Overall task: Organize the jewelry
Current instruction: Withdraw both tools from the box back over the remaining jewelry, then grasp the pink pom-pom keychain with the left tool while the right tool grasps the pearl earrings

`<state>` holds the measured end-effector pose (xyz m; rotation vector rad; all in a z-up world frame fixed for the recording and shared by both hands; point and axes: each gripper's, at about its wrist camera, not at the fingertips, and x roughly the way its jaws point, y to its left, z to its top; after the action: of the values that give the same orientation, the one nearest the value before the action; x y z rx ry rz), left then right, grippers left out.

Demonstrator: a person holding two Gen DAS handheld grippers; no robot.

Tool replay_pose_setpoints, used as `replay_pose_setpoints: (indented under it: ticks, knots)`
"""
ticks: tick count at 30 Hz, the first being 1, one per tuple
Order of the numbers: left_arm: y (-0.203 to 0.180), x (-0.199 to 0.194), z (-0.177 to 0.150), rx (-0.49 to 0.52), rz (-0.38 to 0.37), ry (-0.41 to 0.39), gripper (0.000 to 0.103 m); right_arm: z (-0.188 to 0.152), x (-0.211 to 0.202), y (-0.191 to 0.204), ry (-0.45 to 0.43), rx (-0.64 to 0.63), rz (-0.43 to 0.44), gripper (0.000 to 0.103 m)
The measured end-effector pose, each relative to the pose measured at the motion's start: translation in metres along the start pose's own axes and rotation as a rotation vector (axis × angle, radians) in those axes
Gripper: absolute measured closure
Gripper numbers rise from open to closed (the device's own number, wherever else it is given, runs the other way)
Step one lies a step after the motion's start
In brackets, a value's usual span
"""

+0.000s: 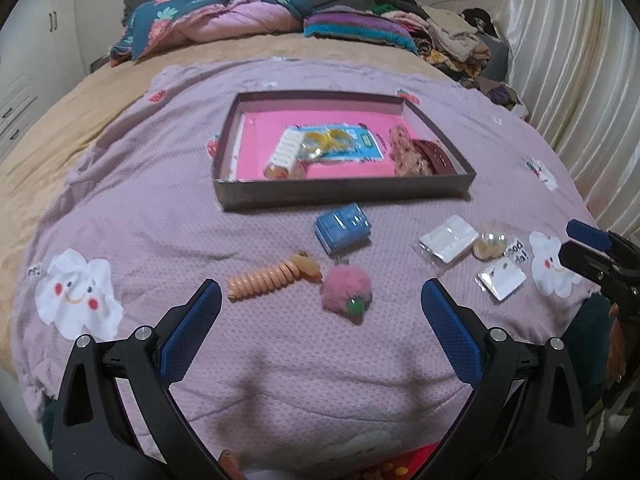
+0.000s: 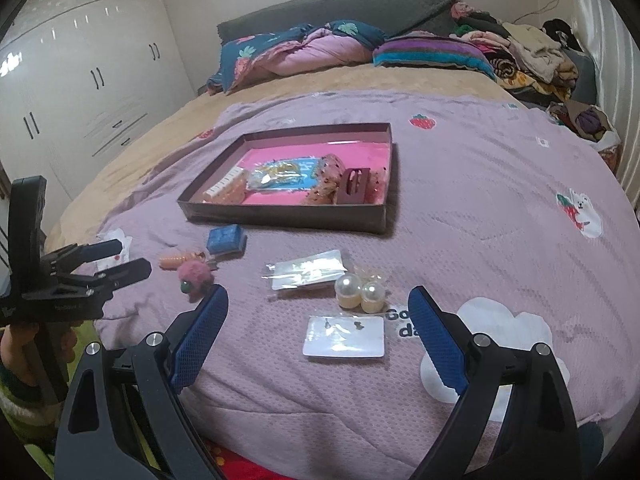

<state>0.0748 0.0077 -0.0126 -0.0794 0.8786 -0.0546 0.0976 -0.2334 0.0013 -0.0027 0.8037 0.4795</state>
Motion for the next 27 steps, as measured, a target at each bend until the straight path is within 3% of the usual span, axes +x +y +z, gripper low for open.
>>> replay_pose_setpoints:
  ticks: [13, 23, 27]
  knots:
    - [-0.006, 0.036, -0.011, 0.012, -0.040, 0.066, 0.010, -0.006, 0.044, -0.017, 0.065, 0.026, -0.046, 0.015]
    - [-0.003, 0.054, -0.013, -0.013, -0.049, 0.096, 0.024, -0.002, 0.080, -0.028, 0.115, 0.056, -0.035, 0.029]
    - [-0.004, 0.061, -0.012, -0.021, -0.060, 0.109, 0.036, -0.001, 0.088, -0.033, 0.124, 0.076, -0.034, 0.039]
